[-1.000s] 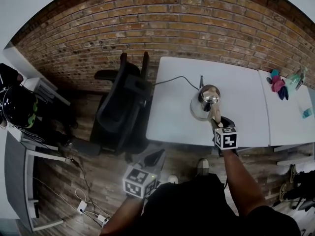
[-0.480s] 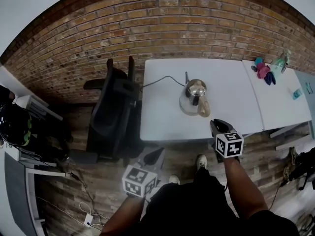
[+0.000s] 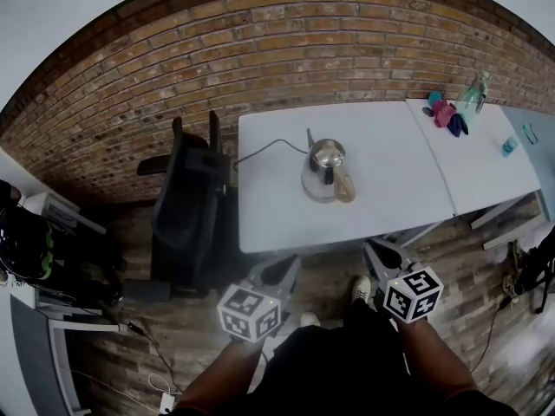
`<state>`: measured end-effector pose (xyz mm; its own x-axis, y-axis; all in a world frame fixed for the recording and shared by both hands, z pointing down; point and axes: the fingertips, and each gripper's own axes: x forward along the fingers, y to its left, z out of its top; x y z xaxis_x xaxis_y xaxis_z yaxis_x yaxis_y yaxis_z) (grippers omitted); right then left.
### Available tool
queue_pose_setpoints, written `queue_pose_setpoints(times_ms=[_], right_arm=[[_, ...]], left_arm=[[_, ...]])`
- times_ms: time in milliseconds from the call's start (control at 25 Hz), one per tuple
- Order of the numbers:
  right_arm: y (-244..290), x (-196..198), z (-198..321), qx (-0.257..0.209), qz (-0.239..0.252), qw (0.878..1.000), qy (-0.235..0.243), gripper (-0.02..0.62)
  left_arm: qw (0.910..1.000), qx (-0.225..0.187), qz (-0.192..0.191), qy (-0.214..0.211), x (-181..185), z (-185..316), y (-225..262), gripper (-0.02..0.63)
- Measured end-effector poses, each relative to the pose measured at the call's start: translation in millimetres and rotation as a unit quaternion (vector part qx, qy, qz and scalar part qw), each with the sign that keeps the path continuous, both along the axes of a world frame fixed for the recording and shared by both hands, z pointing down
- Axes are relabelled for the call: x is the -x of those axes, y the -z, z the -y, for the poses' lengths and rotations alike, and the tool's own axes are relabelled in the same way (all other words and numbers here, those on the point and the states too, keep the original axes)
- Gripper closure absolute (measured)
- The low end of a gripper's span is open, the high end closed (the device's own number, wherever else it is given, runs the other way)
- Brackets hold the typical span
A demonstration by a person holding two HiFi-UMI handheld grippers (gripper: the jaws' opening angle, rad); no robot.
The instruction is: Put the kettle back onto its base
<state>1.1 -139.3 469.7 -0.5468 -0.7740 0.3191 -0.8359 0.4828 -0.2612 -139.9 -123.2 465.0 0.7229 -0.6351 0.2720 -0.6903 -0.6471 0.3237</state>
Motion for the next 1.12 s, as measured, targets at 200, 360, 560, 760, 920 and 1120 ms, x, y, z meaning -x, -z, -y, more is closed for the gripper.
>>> queue_pose_setpoints(times_ms=[200,360,560,760,920,1120], right_arm=[[3.1,0.4,-21.8,-0.026,-0.041,0.999,0.018,0.569],[7.9,-4.4,-26.7,-0.024,-0.034,0.999,0.025,0.569],[29.8,-13.2,-40.6,-0.043,-0.038,0.998,0.039,0.569],[49.6,-28.2,-70.0,-0.06,-0.043,0.995,0.065,0.569],[50.5,-42.6,-87.8,-0.061,-0.041,0.994,0.077,0.569],[47.2,-58.1,-106.6,-0.063,-0.035,0.994,0.079,0.571]], left_arm=[[0.9999,-0.001,-0.013,-0.006,-10.3,-4.3,3.9,0.606],[0.9999,-0.015,-0.005,0.001,-13.8,-6.8,11.2,0.606],[0.9989,-0.041,0.016,0.018,-23.0,-13.6,21.8,0.606],[0.9979,-0.053,0.015,0.033,-45.8,-33.2,33.2,0.606],[0.9976,-0.052,0.016,0.044,-63.1,-53.7,33.5,0.606],[0.9975,-0.047,0.021,0.048,-82.7,-80.1,28.9,0.606]])
